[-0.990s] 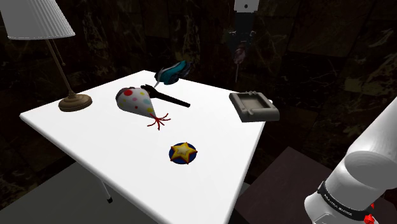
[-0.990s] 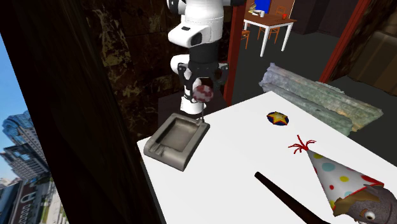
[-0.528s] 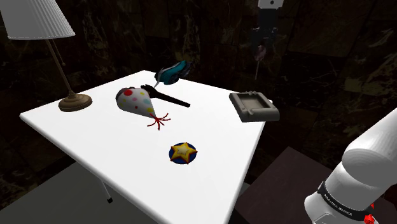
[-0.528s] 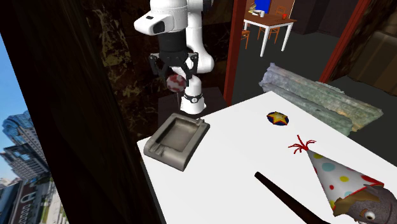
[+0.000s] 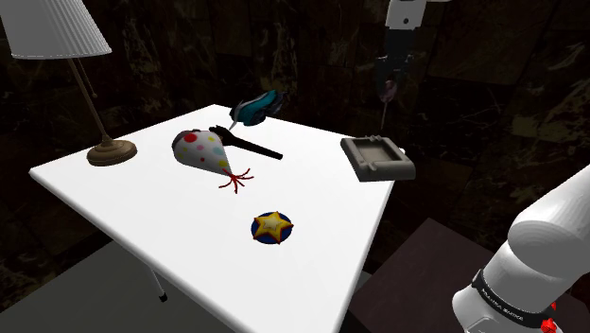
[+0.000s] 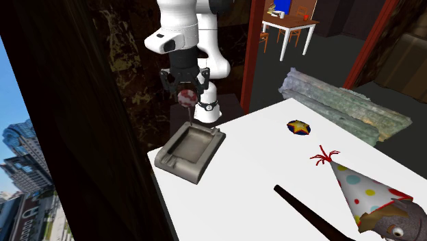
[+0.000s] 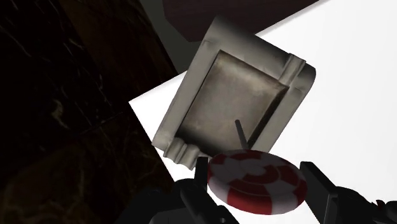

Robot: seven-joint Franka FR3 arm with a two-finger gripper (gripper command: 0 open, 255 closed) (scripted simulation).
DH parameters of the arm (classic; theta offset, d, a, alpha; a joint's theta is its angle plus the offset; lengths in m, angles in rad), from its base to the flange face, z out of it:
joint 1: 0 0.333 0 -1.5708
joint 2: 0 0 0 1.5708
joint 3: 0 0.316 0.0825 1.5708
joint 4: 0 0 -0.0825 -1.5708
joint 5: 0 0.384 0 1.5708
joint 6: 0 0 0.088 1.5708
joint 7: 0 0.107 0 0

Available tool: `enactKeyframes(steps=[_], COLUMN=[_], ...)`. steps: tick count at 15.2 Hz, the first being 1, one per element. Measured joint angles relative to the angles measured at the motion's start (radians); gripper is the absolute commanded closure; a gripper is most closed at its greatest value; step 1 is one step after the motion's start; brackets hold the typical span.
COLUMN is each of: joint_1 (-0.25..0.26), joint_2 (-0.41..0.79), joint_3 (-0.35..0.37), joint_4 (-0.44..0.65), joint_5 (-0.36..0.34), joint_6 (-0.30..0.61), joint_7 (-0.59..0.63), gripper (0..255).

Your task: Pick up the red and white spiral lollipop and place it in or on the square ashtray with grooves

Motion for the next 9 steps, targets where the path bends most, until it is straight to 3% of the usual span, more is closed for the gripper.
enactKeyframes(steps=[9], joint_1=[-0.001], joint_2=[-0.015], joint_3=[-0.001], joint_4=[-0.135], joint_5=[-0.002], joint_6=[0.120], joint_7=[0.000], gripper=[255])
